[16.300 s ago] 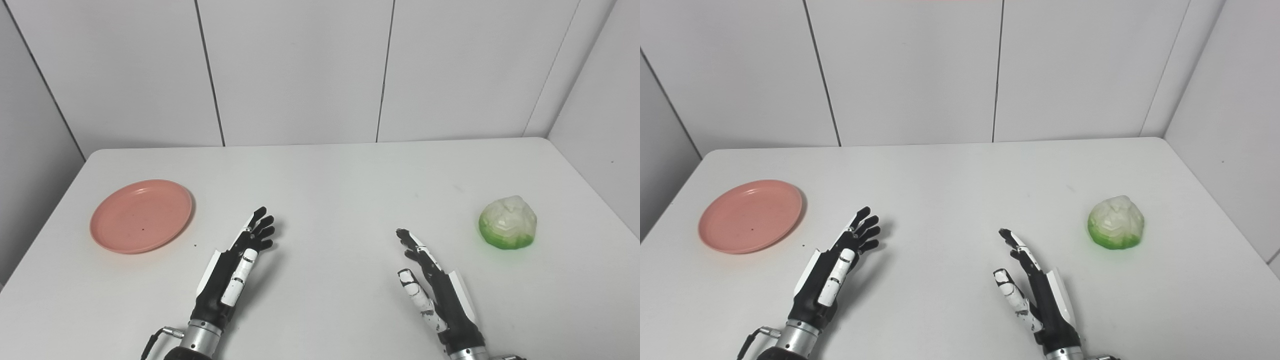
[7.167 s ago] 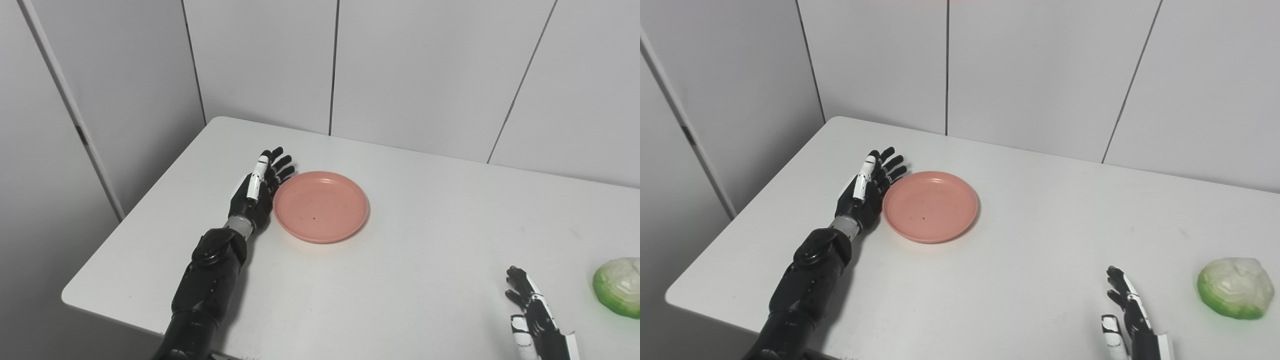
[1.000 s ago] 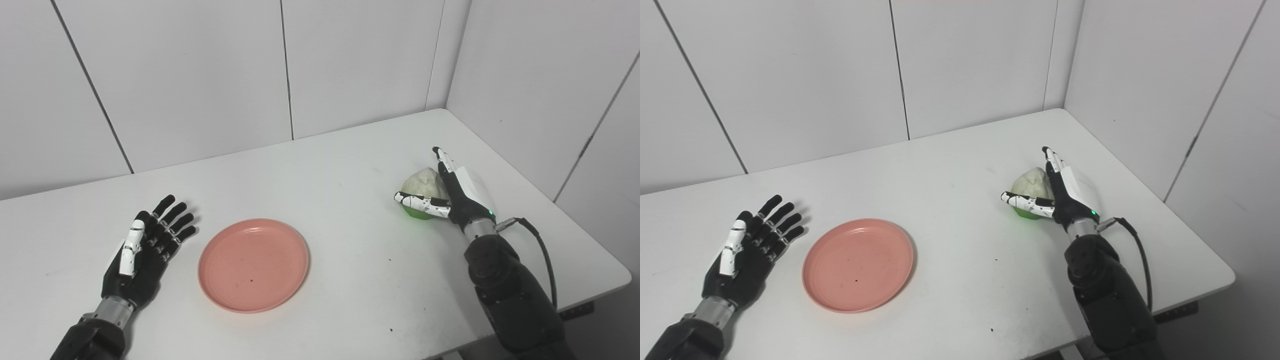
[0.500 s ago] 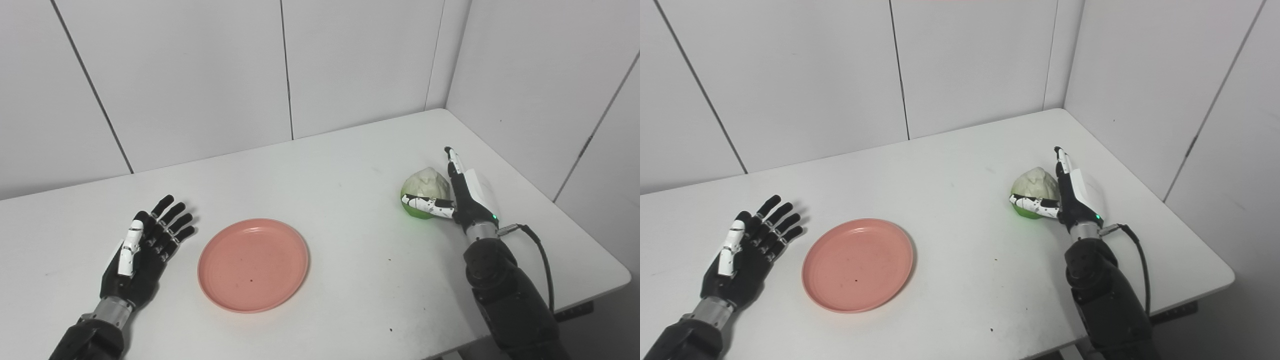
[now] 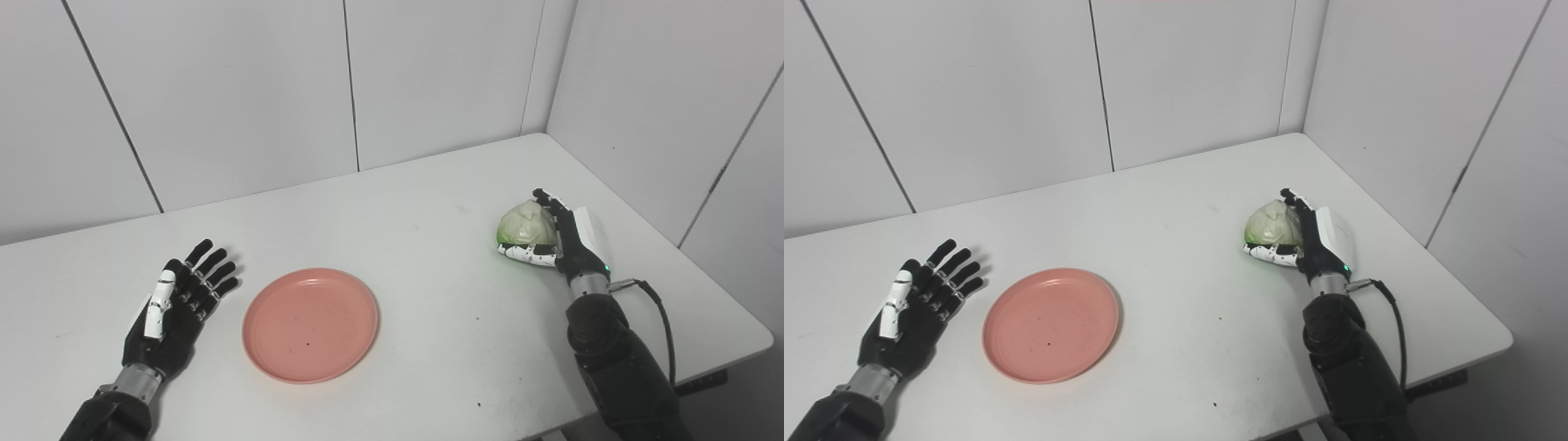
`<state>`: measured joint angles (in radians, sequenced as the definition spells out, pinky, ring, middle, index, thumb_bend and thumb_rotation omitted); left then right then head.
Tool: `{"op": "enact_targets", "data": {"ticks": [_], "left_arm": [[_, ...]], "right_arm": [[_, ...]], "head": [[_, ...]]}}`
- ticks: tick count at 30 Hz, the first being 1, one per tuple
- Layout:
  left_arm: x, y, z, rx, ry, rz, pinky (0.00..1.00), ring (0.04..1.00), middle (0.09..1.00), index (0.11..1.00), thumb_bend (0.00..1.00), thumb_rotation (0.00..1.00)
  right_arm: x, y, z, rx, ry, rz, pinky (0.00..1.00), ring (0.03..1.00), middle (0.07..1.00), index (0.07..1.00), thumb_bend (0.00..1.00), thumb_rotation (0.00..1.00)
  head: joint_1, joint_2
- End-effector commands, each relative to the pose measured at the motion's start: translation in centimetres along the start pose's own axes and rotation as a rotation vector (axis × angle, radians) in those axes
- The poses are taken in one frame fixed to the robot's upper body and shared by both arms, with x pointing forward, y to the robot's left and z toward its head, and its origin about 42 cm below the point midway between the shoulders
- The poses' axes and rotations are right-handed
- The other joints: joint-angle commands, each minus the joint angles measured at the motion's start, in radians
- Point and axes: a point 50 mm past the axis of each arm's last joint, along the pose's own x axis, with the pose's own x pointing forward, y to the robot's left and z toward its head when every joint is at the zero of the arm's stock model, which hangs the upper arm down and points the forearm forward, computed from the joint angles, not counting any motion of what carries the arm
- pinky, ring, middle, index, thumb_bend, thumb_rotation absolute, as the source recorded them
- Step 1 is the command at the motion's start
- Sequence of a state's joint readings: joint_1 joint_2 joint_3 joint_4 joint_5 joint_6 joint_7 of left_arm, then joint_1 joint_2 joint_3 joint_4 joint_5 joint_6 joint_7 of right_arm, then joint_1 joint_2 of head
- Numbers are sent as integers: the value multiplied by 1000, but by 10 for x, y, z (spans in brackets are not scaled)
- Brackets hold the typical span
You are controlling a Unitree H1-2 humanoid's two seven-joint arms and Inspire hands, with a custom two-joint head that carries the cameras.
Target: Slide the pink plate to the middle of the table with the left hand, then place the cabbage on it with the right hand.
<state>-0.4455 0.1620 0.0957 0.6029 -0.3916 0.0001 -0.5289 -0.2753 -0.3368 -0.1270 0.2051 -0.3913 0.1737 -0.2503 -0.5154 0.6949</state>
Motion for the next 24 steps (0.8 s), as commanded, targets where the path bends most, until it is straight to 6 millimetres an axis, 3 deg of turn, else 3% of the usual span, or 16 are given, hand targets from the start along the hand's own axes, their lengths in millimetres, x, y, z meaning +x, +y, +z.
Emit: {"op": "enact_targets", "data": {"ticks": [1,5,10,11,12,14,17,24], "left_arm": [[-39,17,-46,-60,169,90,857,880,906,896,498,902],[-39,18,-46,-62,166,86,862,882,906,896,496,905],[-39,18,-45,-61,168,84,865,884,908,898,496,906],[-39,18,-45,-60,168,84,862,882,907,897,497,902],[-39,18,-45,-60,168,84,860,881,906,896,498,900],[-39,17,-45,-59,168,82,861,881,906,897,497,901],[-38,17,-45,-57,168,80,861,882,908,896,496,909],[-37,14,-45,-52,169,78,866,885,911,898,503,906]], "right_arm": [[15,-9,25,39,-85,-48,623,682,694,692,1000,106],[17,-7,27,-6,-37,-11,523,572,606,607,959,112],[21,-4,27,-118,16,60,483,528,573,558,911,82],[21,-4,28,-130,19,66,487,529,569,516,682,114],[20,-4,28,-139,18,69,484,524,563,499,588,127],[19,-4,28,-147,20,62,445,489,532,489,538,130],[19,-5,31,-147,22,45,396,458,517,485,520,129],[14,-14,48,-93,-39,-9,419,484,528,485,519,130]], "head": [[1,1],[0,3],[0,6],[0,6],[0,6],[0,6],[4,7],[20,9]]}}
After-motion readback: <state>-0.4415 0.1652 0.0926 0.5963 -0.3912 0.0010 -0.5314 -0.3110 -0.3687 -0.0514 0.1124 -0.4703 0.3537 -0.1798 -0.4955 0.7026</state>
